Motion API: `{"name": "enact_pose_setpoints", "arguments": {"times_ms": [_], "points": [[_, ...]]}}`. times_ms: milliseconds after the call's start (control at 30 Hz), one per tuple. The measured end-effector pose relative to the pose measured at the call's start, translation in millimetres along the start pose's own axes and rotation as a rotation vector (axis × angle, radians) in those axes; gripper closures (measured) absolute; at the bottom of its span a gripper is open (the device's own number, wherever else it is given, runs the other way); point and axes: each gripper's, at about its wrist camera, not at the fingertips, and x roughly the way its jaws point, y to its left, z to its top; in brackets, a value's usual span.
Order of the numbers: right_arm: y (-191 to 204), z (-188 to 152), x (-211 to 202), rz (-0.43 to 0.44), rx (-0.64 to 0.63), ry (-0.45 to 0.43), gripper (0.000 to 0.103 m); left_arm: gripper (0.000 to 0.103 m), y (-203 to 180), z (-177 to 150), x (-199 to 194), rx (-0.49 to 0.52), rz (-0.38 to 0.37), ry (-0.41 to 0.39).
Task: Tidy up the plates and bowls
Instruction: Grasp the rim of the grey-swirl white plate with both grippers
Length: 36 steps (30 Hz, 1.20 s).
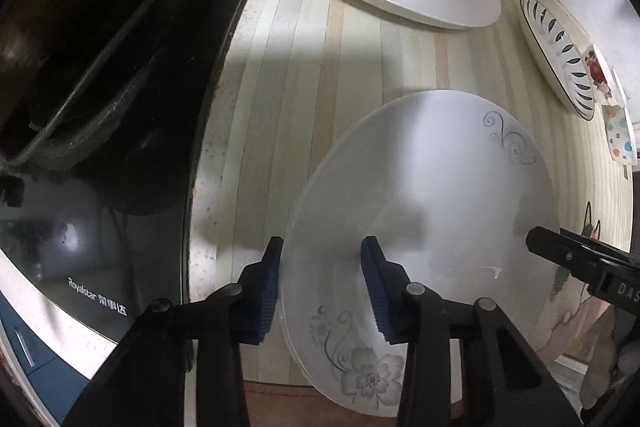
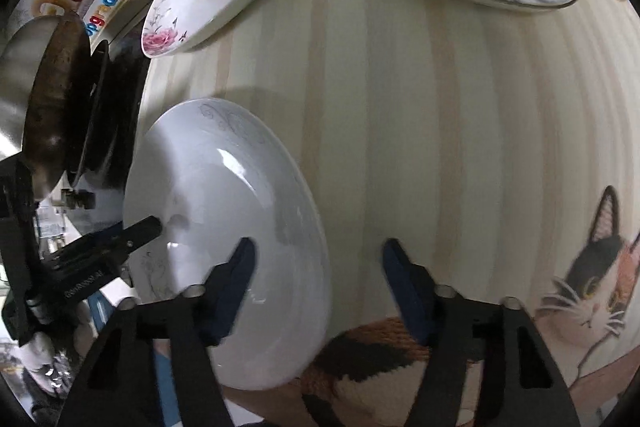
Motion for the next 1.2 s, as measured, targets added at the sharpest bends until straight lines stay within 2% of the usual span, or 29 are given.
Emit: {"name": "enact_pose_setpoints", "arguments": {"times_ms": [67,367,633,767,933,1200], "points": [[2,0,5,0.025,0.004,0.027,0.074,0.071,1,-2,-1,-0.007,0.001,-0.002],[0,-1,1,0.002,-0.015,0.028,0.078,0.071,-3,10,-15,-0.02,0.012,-0.01],[-26,-7,-32,0.024,-0.027,0.023,0.078,0.071,-44,15,-42,0.008,0.02,-0.059],[-52,-7,-61,0.032,-0.026,0.006,0.078,0.071,-68,18,-47,0.016,-0.002,-0.072],[-89,-4,-97,0.04,-0.014,-0.022,0.078,0.071,-117,16,-49,0.05,-0.009,-0.082],[-160,-6,-119,0.027,0.024,-0.016,0.078,0.071,-180,14,-29,0.102,-0.019,-0.055]]}}
